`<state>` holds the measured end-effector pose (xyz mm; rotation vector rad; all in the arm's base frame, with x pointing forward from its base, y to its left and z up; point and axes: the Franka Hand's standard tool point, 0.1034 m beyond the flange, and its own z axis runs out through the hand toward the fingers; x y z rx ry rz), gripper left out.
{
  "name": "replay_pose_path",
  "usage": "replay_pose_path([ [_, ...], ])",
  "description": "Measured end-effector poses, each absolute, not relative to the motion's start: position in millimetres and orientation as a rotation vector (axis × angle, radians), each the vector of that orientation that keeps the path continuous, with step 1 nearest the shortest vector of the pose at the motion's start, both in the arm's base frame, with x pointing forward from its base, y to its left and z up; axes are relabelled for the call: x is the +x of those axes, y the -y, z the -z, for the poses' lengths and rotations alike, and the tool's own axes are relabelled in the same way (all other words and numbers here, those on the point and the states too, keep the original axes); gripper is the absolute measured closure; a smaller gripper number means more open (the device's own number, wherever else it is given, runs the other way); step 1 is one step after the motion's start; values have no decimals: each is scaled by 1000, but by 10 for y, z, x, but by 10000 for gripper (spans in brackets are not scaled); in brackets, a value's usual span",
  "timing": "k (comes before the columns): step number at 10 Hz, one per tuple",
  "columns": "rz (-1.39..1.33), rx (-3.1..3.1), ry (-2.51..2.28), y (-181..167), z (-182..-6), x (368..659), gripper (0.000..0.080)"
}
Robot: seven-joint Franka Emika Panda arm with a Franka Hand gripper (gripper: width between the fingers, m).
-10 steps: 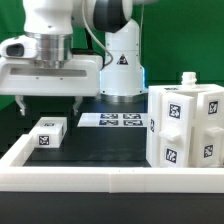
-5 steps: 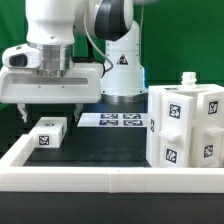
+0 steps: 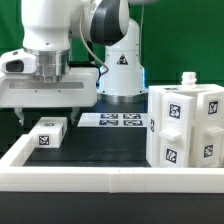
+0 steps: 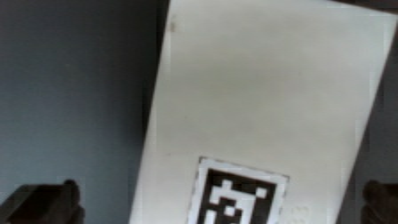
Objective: Assemble cabinet
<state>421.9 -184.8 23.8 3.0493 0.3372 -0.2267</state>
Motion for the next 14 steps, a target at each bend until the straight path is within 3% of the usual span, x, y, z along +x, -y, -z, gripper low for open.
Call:
replay_pose_path([
  [5, 228, 3048, -354, 1865, -236, 4226, 2],
  [7, 227, 3047, -356, 1858, -234, 4231, 243],
  [12, 225, 3046, -364, 1834, -239, 4241, 243],
  [13, 244, 3059, -369, 1790, -323, 4232, 243],
  [14, 250, 3078, -381, 1700, -523, 4238, 243],
])
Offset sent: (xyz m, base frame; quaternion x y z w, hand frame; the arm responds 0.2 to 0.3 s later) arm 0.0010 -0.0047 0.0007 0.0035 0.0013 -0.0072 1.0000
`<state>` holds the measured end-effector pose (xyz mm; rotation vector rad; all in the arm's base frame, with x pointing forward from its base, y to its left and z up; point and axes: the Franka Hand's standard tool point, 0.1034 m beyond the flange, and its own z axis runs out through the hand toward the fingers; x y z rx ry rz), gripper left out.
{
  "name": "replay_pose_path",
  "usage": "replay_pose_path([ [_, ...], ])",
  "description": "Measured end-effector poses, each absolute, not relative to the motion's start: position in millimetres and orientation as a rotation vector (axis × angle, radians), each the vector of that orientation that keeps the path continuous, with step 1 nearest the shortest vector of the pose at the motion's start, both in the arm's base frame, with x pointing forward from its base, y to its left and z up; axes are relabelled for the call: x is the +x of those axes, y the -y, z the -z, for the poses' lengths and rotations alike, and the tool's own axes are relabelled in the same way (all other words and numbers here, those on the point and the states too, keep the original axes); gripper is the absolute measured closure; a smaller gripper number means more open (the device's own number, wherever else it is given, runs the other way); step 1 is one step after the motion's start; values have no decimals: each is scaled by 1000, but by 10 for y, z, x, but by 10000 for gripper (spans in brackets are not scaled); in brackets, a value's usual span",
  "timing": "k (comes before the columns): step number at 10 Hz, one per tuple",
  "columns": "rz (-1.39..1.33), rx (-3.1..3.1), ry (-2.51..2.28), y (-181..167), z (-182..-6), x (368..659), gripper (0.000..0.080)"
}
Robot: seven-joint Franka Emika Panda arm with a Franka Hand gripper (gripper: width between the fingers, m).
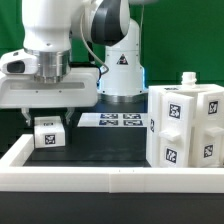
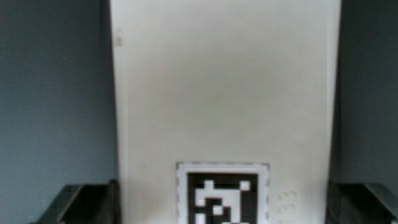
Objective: Assemble cabinet
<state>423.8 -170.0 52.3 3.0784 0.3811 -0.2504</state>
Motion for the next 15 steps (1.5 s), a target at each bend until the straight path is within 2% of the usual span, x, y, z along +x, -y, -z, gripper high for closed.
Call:
replay_pose_path([
  [2, 270, 3116, -387, 1551, -848, 4253, 243],
  [4, 242, 3144, -349, 1306, -1351, 4312, 242],
  [5, 222, 3144, -355, 1243, -1419, 4340, 242],
  [9, 237, 3145, -360, 1242, -1381, 4325, 242],
  [10, 288, 3158, -336, 1171, -1466, 4314, 242],
  [11, 346, 3168, -157, 876, -1803, 4436, 242],
  [12, 343, 3161, -64, 643, -1993, 4557, 242],
  [14, 300, 3130, 45, 196, -2094, 4860, 242],
  [15, 272, 3111, -14, 121, -2021, 4895, 242],
])
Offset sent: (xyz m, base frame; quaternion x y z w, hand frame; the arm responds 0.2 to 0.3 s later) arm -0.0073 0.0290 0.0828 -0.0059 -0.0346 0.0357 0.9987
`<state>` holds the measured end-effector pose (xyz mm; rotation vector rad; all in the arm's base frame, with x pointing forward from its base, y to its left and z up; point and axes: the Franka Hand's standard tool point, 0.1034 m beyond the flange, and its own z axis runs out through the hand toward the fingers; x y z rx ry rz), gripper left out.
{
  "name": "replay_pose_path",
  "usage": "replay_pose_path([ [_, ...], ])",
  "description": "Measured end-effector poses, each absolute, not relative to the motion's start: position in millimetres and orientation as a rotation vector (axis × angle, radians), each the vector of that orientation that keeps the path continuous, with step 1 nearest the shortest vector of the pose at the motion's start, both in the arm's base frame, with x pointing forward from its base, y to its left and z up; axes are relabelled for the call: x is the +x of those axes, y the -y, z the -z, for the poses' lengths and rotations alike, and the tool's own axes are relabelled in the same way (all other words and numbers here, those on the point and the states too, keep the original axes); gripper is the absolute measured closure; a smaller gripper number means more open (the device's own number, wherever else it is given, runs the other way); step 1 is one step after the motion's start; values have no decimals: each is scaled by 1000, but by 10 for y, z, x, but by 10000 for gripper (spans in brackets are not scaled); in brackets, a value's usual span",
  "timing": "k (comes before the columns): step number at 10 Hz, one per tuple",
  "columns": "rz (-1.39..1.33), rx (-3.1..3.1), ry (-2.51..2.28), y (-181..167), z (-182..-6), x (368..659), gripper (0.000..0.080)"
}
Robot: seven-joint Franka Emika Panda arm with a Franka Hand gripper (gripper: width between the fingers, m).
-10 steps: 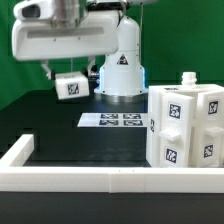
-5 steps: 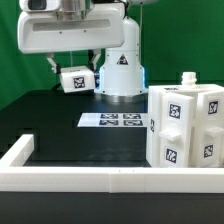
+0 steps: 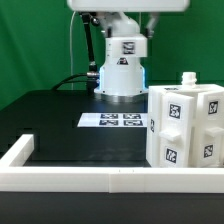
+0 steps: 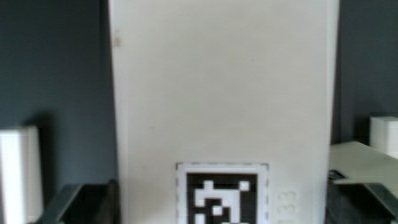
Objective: Assemble cabinet
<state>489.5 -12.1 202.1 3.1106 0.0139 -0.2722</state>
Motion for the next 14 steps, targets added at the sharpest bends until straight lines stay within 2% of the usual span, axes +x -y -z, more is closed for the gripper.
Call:
replay_pose_path([
  [4, 285, 3112, -1, 130, -1994, 4882, 242],
  [5, 277, 3110, -64, -116, -1982, 4969, 242],
  [8, 238, 3101, -134, -418, -1993, 5314, 242],
  [11, 253, 3088, -148, -727, -1846, 5406, 242],
  [14, 250, 3083, -170, -770, -1839, 5418, 242],
])
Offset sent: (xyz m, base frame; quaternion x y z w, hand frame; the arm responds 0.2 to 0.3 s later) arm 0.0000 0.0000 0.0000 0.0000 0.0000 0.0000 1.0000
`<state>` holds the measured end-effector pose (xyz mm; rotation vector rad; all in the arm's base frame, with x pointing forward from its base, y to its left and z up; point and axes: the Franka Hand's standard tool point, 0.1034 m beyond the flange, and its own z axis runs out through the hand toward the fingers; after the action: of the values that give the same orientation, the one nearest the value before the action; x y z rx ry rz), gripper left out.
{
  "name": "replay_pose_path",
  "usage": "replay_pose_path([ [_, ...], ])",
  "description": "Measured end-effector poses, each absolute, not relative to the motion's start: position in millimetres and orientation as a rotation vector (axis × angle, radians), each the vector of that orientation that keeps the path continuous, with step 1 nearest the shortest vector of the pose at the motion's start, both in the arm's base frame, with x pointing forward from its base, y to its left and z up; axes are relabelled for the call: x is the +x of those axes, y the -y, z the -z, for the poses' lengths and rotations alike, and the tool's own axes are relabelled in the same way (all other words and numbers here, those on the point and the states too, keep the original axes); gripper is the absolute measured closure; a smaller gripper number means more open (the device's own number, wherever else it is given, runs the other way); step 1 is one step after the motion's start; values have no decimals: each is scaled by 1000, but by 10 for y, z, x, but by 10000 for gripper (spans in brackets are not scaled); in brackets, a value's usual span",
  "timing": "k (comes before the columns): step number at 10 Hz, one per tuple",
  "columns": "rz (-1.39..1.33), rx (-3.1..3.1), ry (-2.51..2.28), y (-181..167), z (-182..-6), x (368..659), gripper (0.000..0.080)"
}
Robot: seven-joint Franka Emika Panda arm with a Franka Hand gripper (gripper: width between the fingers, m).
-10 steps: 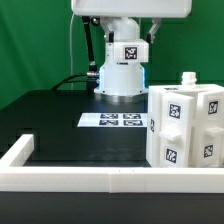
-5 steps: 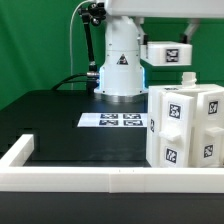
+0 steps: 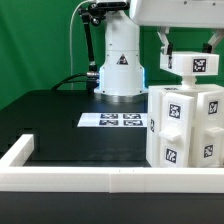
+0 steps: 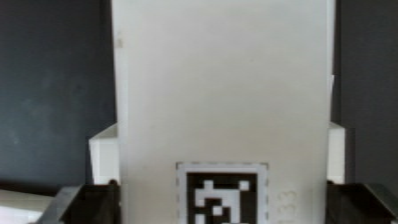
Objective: Assemble cabinet
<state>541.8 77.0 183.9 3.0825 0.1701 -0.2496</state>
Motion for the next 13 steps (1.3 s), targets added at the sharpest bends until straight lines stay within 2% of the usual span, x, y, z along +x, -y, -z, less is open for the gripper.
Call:
replay_pose_path([
  [6, 224, 3082, -196, -775, -1835, 5594, 242],
  [10, 227, 3081, -193, -748, -1721, 5595, 242],
  [13, 205, 3084, -193, -752, -1722, 5611, 242],
])
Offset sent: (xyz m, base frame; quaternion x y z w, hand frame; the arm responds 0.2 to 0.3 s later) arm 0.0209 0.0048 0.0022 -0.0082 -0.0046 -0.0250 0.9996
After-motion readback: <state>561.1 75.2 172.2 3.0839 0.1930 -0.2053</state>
